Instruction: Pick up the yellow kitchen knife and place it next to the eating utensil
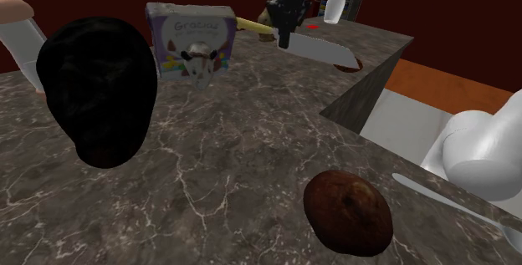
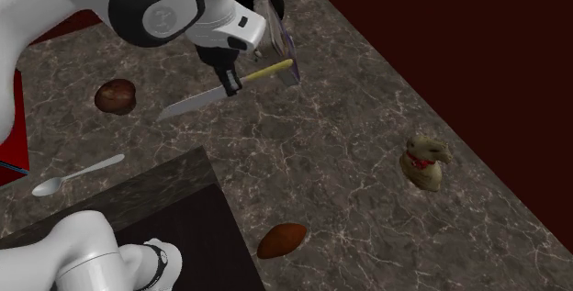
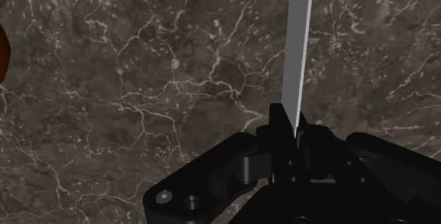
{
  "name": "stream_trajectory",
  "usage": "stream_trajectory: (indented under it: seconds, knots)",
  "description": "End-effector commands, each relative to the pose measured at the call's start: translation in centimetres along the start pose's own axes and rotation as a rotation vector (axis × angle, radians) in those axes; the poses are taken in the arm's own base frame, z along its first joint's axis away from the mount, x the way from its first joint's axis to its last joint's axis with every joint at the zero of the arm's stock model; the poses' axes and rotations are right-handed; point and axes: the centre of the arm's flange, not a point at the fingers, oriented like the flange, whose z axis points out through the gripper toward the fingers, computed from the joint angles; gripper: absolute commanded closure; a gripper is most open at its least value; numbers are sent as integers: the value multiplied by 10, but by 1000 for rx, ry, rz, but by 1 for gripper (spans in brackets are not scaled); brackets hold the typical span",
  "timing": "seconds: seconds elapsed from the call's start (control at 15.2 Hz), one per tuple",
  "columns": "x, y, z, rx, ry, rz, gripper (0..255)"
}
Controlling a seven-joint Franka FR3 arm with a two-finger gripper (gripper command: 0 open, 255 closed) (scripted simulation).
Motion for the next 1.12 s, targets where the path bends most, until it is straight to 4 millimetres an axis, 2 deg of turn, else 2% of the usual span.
stream_trajectory:
  seconds: [0.0, 0.92, 0.99, 1.06]
  knots:
    - [-25, -11, 0, 0, 0, 1, 255]
    - [-196, -81, 3, 0, 0, 1, 255]
    - [-214, -88, 3, 0, 0, 1, 255]
    - [-214, -88, 8, 0, 0, 1, 255]
